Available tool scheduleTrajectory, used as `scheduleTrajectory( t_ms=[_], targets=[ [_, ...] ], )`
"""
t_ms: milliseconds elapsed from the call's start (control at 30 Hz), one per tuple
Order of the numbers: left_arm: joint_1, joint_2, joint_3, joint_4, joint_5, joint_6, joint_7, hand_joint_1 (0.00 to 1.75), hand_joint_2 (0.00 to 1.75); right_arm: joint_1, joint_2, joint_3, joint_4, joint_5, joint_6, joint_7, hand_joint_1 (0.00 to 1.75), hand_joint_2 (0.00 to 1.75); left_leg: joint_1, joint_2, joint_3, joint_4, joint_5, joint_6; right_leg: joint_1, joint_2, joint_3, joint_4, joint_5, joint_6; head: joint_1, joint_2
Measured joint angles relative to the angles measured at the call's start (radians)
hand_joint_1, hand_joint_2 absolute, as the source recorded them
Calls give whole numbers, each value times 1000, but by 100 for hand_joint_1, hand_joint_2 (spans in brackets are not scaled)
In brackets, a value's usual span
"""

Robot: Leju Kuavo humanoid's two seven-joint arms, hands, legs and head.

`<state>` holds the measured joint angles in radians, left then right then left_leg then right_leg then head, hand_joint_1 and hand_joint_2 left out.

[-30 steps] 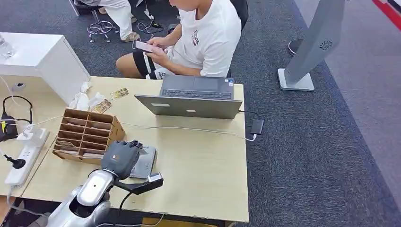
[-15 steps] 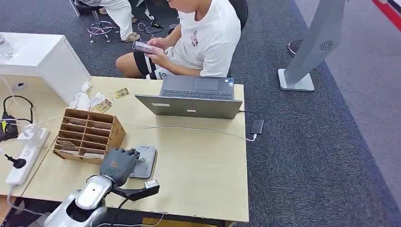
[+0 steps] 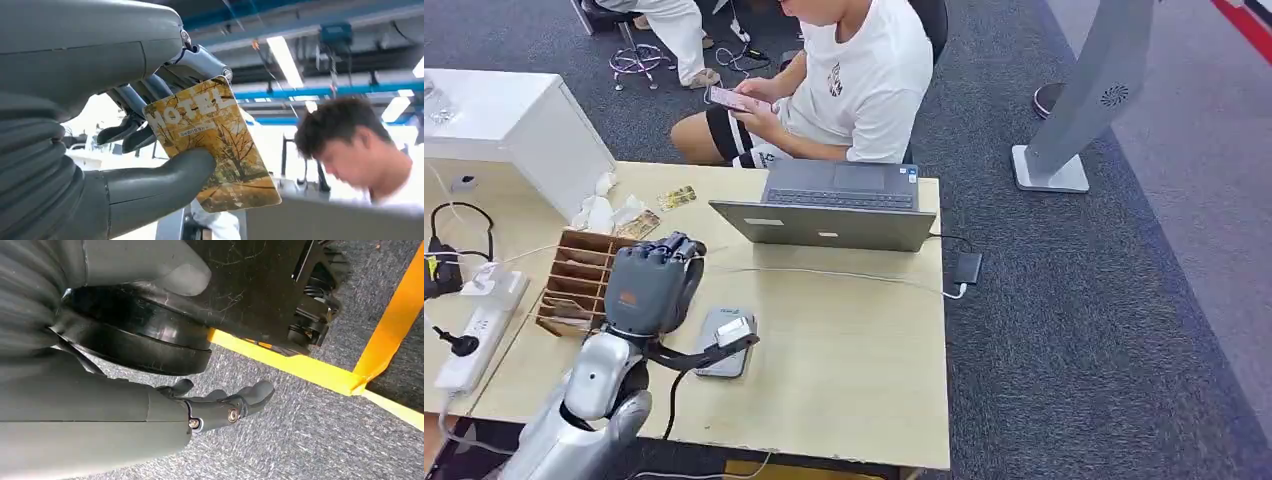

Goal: Pass the card to the sensor for recognition and then transmit it.

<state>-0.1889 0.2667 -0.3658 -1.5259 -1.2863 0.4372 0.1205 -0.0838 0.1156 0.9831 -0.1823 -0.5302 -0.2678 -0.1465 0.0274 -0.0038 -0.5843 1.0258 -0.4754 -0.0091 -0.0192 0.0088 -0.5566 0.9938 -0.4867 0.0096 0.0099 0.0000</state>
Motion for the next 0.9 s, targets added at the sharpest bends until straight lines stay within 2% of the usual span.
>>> scheduleTrajectory(
  t_ms=[100, 167, 233, 333, 367, 400, 500, 633, 900],
  targets=[
    [-41, -1, 21, -5, -1, 56, -11, 175, 175, -2, 0, 11, 0, 16, 6, 4, 0, 175, 0, 0, 0, 0, 0, 0, 0, 0, 0, 0, 0, 0, 0, 0],
    [-108, 2, 39, -1, -3, 58, -19, 175, 175, -6, 0, 19, 0, 29, 12, 10, 0, 175, 1, -1, -1, 0, 1, 0, 1, -1, 0, 0, 0, 0, 0, 0],
    [-187, 11, 71, 28, -39, 22, -7, 175, 175, -10, 0, 27, 0, 41, 17, 21, 0, 175, 1, -1, 0, 0, 1, -1, 0, -1, 0, 0, 1, -1, 0, 0],
    [-313, 23, 74, 98, -72, -24, 5, 175, 175, -14, 0, 37, 0, 50, 19, 22, 0, 175, 1, -1, -1, 0, 2, -1, 0, -1, 0, 0, 2, -2, 1, 0],
    [-361, 30, 76, 159, -80, -83, 14, 175, 175, -14, -1, 41, 0, 50, 24, 22, 0, 175, 1, 0, -1, 0, 3, -2, 0, -1, 0, 0, 2, -2, 0, 0],
    [-399, 30, 77, 197, -80, -104, 16, 175, 175, -14, -1, 41, 0, 49, 26, 21, 0, 175, 1, 0, -1, 0, 3, -2, 0, 0, -1, 0, 3, -1, 0, 0],
    [-482, 29, 77, 281, -91, -134, 21, 175, 175, -14, -1, 42, 0, 46, 26, 21, 0, 175, 0, 0, -1, 0, 3, -2, 0, 0, -1, 0, 3, -2, 0, 0],
    [-529, 28, 77, 347, -99, -141, 29, 175, 175, -14, -1, 42, 0, 46, 26, 21, 0, 175, 0, 1, -1, 0, 3, -2, 0, 1, -2, 0, 3, -2, 0, 0],
    [-556, 24, 77, 391, -105, -141, 35, 175, 175, -14, -1, 42, 0, 46, 26, 21, 0, 175, 0, 1, -1, 0, 3, -2, 0, 1, -2, 0, 3, -2, 0, 0]
  ],
)
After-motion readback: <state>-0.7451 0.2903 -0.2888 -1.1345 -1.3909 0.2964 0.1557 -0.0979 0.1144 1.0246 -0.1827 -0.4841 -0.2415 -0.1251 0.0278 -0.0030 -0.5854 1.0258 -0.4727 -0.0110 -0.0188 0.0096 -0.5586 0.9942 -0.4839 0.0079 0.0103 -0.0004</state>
